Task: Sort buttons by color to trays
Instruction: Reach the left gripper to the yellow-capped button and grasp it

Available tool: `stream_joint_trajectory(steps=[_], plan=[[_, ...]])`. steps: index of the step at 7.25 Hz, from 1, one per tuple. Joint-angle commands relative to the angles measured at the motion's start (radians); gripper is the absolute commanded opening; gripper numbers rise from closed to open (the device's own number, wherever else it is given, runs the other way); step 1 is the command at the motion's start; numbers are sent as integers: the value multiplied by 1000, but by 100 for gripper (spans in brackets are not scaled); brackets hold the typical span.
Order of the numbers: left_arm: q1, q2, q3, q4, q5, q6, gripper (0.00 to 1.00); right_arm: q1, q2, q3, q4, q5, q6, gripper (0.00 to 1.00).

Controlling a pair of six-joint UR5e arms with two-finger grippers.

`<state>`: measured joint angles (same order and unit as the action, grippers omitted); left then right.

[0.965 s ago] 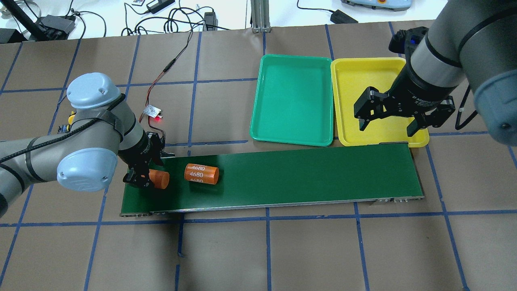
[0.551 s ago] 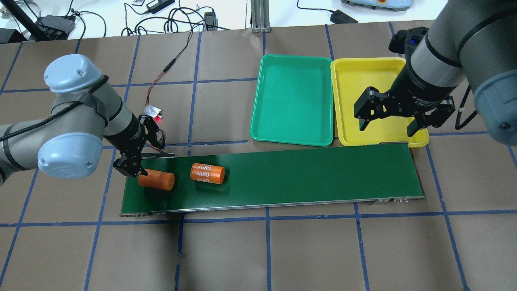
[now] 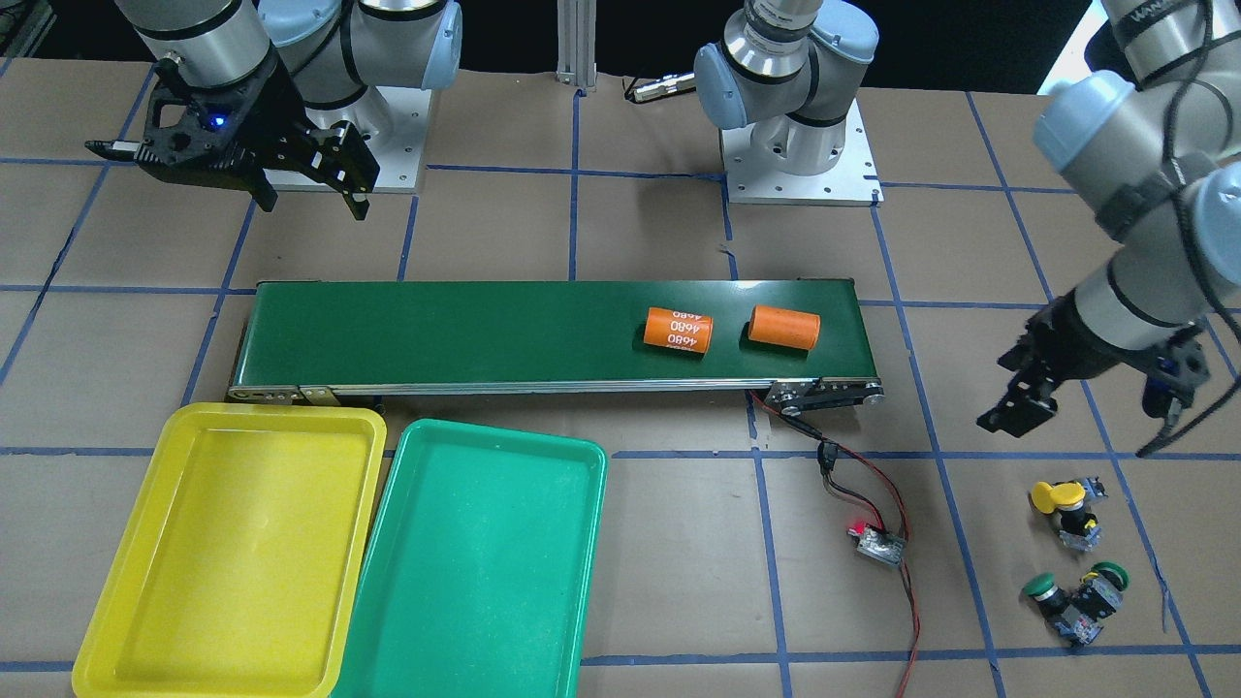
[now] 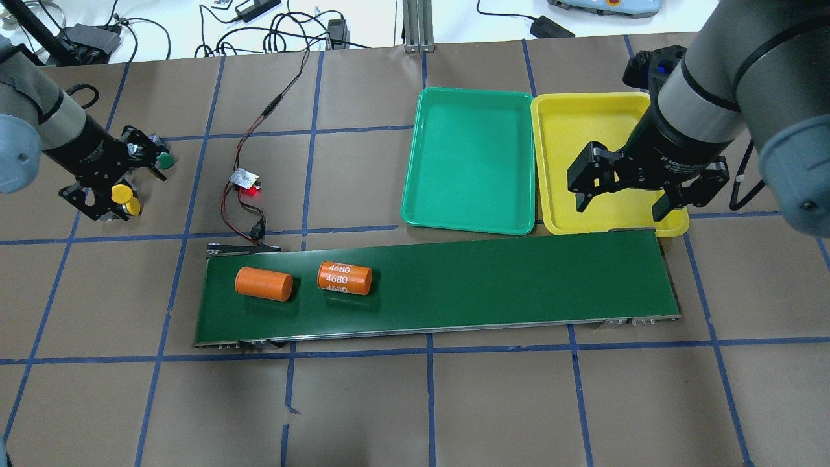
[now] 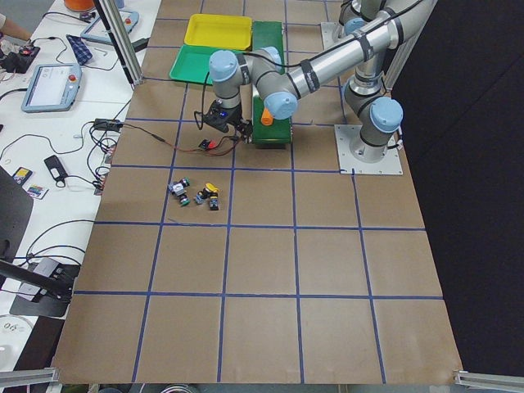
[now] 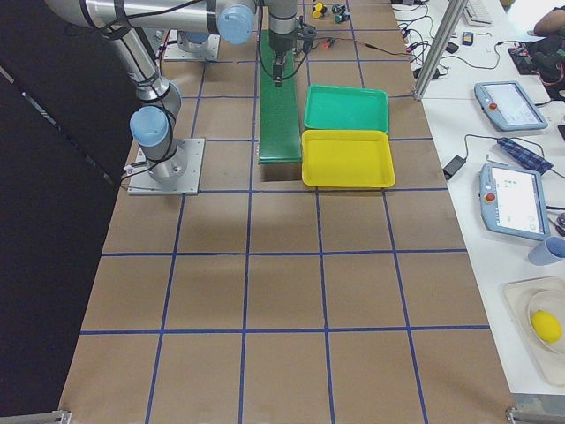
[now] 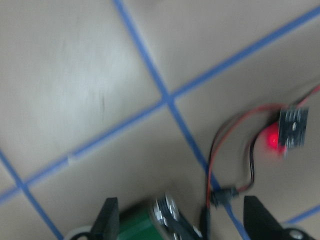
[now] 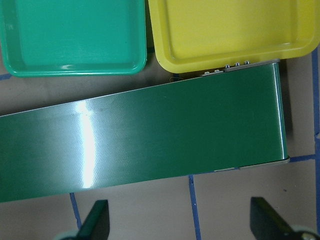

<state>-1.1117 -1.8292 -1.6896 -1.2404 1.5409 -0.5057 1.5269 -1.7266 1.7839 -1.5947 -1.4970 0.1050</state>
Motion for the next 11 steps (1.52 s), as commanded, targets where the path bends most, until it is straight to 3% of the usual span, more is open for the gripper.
stream_joint_trajectory(steps=[1, 2, 3, 10, 11], plan=[[84, -195, 204, 3, 2, 147, 100, 1, -2, 0, -1, 0, -1, 100], [105, -272, 276, 3, 2, 150, 100, 1, -2, 0, 1, 0, 1, 100], [134, -321, 284, 1, 4, 145, 100, -1, -1, -1, 1, -2, -1, 100], [127, -404, 262, 4, -12, 115, 100, 1, -1, 0, -2, 3, 2, 100], [127, -404, 257, 3, -13, 110, 84, 1, -1, -1, -2, 1, 1, 100]])
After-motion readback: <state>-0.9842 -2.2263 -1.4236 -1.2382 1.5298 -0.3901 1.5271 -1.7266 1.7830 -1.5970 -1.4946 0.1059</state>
